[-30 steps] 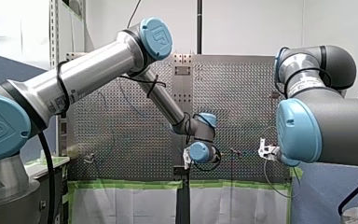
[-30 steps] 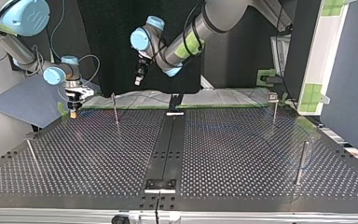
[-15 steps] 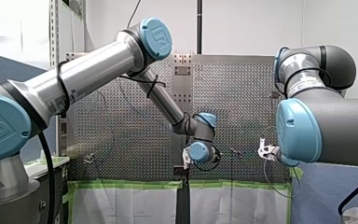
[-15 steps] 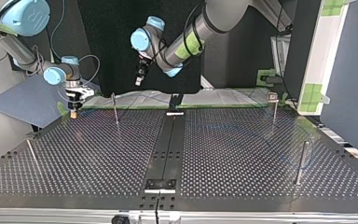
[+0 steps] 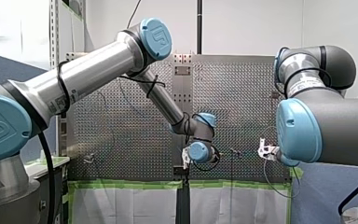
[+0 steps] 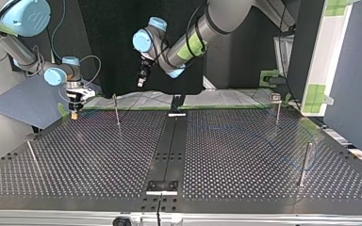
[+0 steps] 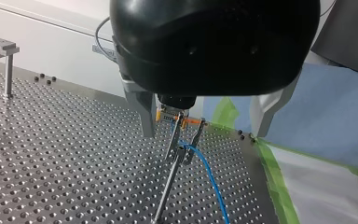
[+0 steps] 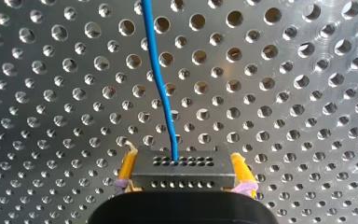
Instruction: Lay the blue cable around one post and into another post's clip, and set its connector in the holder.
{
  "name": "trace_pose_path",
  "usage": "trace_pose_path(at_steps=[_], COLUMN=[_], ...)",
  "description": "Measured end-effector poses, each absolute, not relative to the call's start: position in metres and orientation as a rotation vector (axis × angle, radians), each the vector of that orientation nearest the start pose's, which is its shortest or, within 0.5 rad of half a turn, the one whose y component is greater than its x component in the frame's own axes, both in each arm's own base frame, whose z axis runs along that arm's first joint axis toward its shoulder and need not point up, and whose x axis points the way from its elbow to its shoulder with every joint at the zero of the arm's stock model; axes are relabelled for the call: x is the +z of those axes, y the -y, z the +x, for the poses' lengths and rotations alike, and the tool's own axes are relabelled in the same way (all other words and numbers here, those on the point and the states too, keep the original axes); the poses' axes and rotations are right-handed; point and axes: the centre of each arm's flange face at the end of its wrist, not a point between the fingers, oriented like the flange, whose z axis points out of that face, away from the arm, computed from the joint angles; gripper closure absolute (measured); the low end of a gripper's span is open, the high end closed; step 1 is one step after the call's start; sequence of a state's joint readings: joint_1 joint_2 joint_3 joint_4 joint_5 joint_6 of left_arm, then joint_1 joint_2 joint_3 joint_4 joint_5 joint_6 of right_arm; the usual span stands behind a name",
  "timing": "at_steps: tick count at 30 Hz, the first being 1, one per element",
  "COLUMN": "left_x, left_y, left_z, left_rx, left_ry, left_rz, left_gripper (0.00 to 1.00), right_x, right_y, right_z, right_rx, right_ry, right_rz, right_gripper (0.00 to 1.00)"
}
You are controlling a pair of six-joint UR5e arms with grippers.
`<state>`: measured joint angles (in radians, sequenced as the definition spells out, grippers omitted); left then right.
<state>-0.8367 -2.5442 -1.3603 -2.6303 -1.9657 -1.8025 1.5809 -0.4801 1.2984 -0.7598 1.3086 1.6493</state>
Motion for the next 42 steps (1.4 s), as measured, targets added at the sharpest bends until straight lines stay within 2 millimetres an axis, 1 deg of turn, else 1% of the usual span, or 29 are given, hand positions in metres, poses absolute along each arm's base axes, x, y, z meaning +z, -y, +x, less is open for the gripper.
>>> trace_pose_path(at_steps=[5,8,12,23,29,34,42], left_x=[0.011,0.009,0.017,0.055,0.076,0.092,0.118], left_y=[0.581,0.579,0.576,0.569,0.555,0.54,0.524], left_z=[0.398,0.394,0.385,0.367,0.371,0.376,0.373], left_rx=[-0.392,-0.374,-0.353,-0.412,-0.432,-0.433,-0.456], left_ry=[-1.81,-1.82,-1.81,-1.734,-1.694,-1.657,-1.598], left_rz=[0.271,0.271,0.274,0.233,0.168,0.12,0.082], left_gripper=[0.0,0.0,0.0,0.0,0.0,0.0,0.0], right_x=[-0.033,-0.033,-0.033,-0.033,-0.033,-0.024,-0.018], right_y=[0.733,0.733,0.733,0.733,0.734,0.735,0.731], right_z=[0.167,0.167,0.167,0.167,0.166,0.165,0.166], right_rx=[1.439,1.439,1.439,1.439,1.429,1.387,1.297], right_ry=[1.185,1.185,1.185,1.185,1.187,1.184,1.192], right_rz=[1.419,1.419,1.419,1.419,1.417,1.414,1.443], right_gripper=[1.0,1.0,1.0,1.0,1.0,1.0,1.0])
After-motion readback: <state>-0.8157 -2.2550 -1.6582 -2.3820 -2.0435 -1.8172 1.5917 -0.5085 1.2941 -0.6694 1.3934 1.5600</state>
